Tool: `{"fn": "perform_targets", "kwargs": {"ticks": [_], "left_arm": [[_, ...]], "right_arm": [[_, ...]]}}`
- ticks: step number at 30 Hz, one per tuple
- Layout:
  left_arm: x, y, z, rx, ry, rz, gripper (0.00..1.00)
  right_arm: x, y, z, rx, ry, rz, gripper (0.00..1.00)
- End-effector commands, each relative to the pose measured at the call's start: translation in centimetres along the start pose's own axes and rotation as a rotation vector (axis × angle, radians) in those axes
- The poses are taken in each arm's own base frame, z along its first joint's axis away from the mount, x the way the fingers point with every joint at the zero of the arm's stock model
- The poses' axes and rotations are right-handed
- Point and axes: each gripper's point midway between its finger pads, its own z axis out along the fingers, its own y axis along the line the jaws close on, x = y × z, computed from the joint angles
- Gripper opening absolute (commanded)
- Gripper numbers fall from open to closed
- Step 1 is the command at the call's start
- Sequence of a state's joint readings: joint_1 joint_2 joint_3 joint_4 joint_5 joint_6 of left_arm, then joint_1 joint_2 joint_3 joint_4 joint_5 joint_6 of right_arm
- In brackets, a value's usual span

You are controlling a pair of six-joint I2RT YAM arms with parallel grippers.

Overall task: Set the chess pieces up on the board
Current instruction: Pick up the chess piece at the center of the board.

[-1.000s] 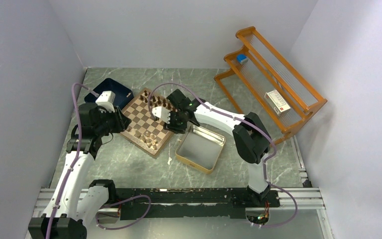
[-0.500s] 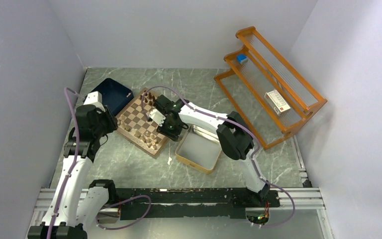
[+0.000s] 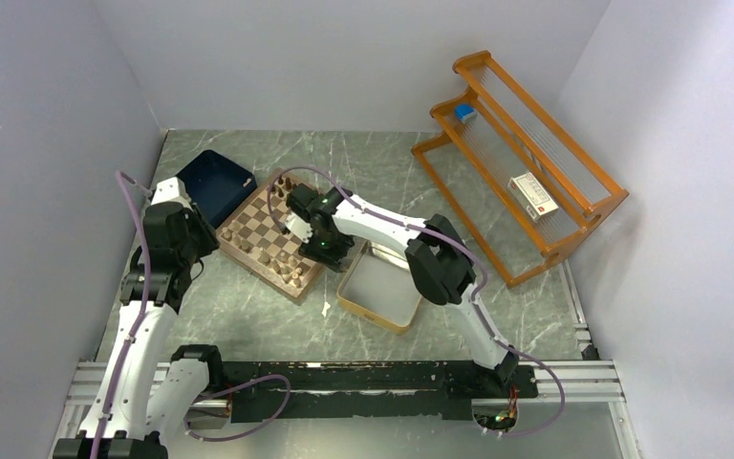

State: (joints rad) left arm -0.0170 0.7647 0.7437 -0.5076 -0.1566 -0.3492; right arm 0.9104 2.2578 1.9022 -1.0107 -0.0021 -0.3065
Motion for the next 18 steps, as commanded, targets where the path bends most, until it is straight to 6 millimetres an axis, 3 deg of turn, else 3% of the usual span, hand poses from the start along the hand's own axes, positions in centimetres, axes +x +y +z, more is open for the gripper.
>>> {"fn": "perform_targets", "kwargs": {"ticks": [1,9,18], "left_arm": [[-1.9,0.2,-0.9,-0.024,-0.056,-0.022,0.38],[-1.9,0.3,-0.9,-0.023,-0.057,-0.025,0.38],[-1.9,0.5,-0.8,-0.032,-0.059,-0.026,0.38]], "right_arm": [[1.8,0.4,0.3,-0.006,0.094,0.001,0.51],[2.7,0.6,1.2,0.011,0.136,0.004,0.47],[2.3,1.1,1.9,-0.031,0.131,-0.027,0.3]]}}
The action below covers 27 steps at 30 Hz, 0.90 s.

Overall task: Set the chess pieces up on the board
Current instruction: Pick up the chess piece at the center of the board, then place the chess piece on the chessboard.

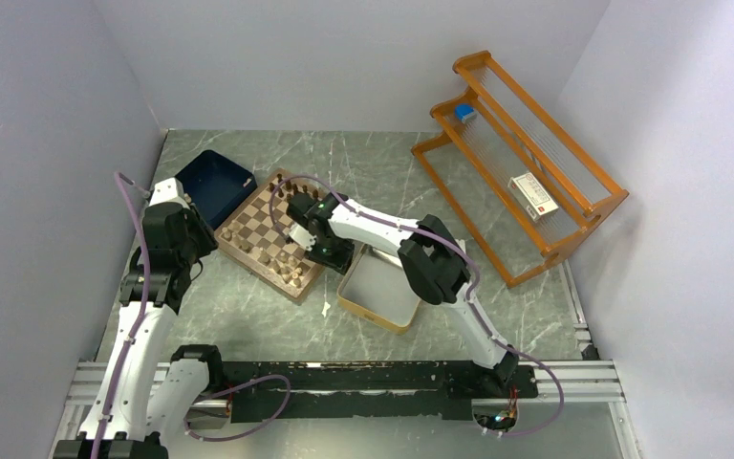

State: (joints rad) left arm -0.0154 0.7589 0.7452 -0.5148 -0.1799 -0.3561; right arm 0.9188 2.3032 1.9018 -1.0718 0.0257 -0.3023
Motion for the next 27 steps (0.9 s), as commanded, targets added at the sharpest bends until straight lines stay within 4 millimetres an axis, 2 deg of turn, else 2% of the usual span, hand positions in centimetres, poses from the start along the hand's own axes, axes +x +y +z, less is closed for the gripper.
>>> {"fn": "perform_targets", "kwargs": {"ticks": [1,6,13,18,23,27], "left_arm": [[-1.8,0.0,-0.7,-0.007,-0.051,-0.019,0.38],[-1.7,0.0,-0.6,-0.004,-0.048,-0.018,0.38],[-1.7,0.1,-0.6,-0.007,-0.047,-0.019,0.38],[-1.7,0.1,-0.6,-0.008,-0.048,-0.019,0.38],[-1.7,0.1,-0.5,-0.007,-0.047,-0.019,0.38],[-1.7,0.1,-0.5,-0.008,-0.043,-0.02,0.38]], "right_arm": [[-0.1,0.5,0.3,-0.022,0.012,-0.024,0.28],[-1.8,0.0,-1.4,0.005,-0.088,-0.016,0.14],[-3.5,-1.0,-4.5,0.067,-0.244,0.004,0.11],[-4.7,-1.3,-5.7,0.058,-0.355,0.048,0.1],[-5.5,-1.8,-6.5,0.033,-0.491,0.147,0.1],[-6.8,-1.8,-7.8,0.023,-0.693,0.264,0.11]]}}
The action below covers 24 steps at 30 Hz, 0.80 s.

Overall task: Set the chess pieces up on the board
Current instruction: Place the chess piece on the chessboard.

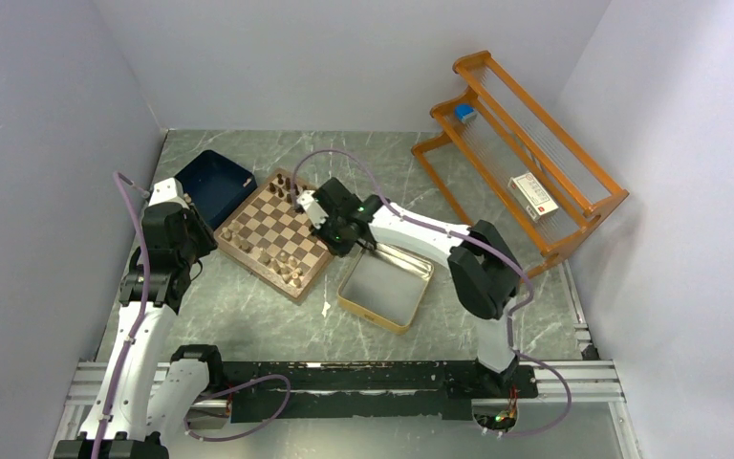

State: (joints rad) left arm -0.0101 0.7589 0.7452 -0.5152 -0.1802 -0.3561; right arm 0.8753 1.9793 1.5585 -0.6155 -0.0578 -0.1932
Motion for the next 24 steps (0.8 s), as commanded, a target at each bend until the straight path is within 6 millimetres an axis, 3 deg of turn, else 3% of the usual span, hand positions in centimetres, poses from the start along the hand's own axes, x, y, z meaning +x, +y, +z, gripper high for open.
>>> {"fn": "perform_targets", "kwargs": {"ticks": [1,8,24], "left_arm": [[-1.7,-0.1,-0.5,-0.001,-0.044,-0.018,0.38],[-1.6,-0.1,-0.5,-0.001,-0.042,-0.017,0.38],[-1.6,0.4,-0.1,-0.012,-0.037,-0.032,0.38]], "right_arm": [[-5.0,0.3,-1.1,-0.023,-0.337,0.148,0.11],[-5.9,2.3,-1.4,-0.109,-0.615,0.287,0.12],[-6.0,4.1,0.1,-0.1,-0.755,0.227,0.16]]}}
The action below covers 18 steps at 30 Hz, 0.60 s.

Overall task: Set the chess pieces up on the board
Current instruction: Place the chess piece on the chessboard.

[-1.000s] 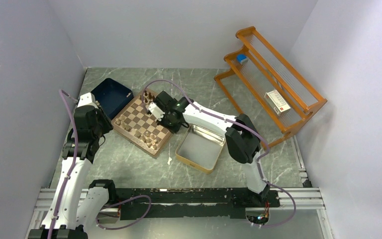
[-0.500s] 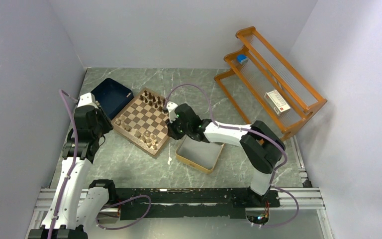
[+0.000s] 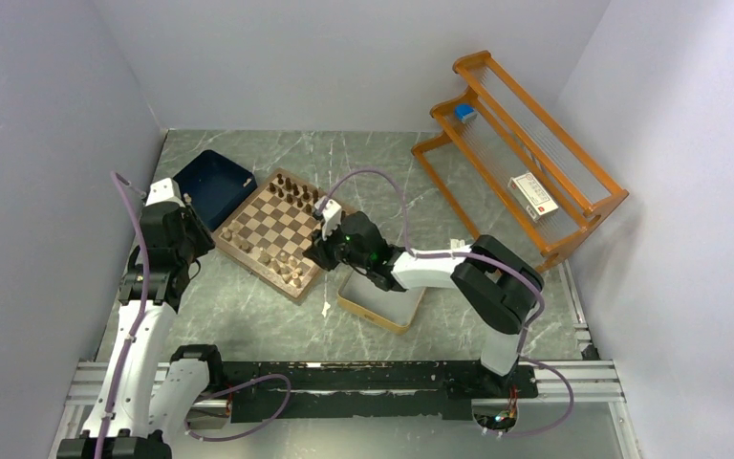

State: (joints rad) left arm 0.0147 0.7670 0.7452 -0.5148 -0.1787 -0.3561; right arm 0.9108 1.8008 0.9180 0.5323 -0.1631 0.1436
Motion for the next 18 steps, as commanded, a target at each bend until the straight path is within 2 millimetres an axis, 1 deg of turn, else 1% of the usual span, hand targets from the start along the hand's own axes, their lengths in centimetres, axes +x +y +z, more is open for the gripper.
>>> {"fn": "perform_targets", "kwargs": {"ticks": [1,6,14,18], "left_arm": [[-1.5,-0.3,-0.3,0.009,-0.039,-0.022,0.38],[-1.5,-0.2,-0.3,0.005,-0.036,-0.02,0.38],[-1.6,-0.1,-0.3,0.007,-0.039,-0.023,0.38],[-1.5,-0.1,-0.3,0.005,-0.038,-0.023,0.38]], "right_arm": [[-0.6,0.2,0.8,0.005,-0.068,-0.004,0.17],[0.7,-0.1,1.3,0.032,-0.05,-0.003,0.17],[2.3,0.1,2.0,0.029,-0.023,0.006,0.18],[2.8,0.3,2.2,0.032,-0.023,0.006,0.19]]}}
